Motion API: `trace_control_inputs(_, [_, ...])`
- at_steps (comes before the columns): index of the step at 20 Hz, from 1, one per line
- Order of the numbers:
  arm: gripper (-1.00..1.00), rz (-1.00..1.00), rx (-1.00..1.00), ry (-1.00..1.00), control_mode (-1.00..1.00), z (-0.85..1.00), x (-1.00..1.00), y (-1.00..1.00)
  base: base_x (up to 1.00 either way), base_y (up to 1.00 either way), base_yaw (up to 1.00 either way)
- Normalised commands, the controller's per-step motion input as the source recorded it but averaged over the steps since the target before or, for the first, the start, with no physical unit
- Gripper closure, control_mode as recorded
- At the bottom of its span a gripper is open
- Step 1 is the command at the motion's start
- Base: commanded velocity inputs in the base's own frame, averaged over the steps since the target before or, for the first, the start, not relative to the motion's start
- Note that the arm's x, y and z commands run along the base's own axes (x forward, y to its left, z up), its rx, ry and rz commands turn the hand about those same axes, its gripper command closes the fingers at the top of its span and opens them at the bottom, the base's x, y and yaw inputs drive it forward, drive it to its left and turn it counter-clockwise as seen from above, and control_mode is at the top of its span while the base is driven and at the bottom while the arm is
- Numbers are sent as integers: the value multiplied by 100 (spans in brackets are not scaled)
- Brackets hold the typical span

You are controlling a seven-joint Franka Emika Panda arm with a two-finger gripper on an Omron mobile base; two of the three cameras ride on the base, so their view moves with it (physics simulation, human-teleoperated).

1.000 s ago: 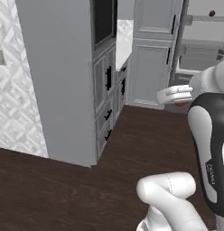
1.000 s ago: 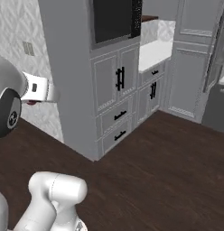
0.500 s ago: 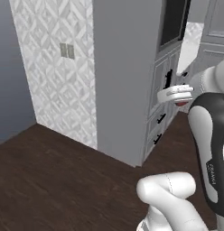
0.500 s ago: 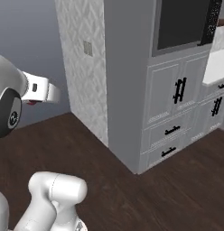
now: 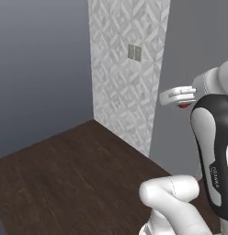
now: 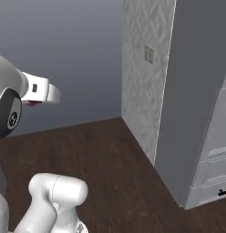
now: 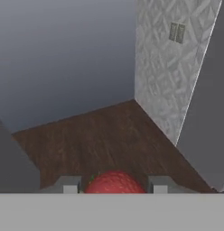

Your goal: Take the strawberry from the fridge and place it on top of the pancake, located on the dining counter.

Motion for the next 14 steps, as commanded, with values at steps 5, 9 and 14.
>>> trace_control_inputs(5, [100,0,0,0,100,0,0,0,46,3,49])
trace_control_inputs(9, [100,0,0,0,100,0,0,0,51,-2,46])
trace_control_inputs(14, [100,0,0,0,100,0,0,0,51,-14,44])
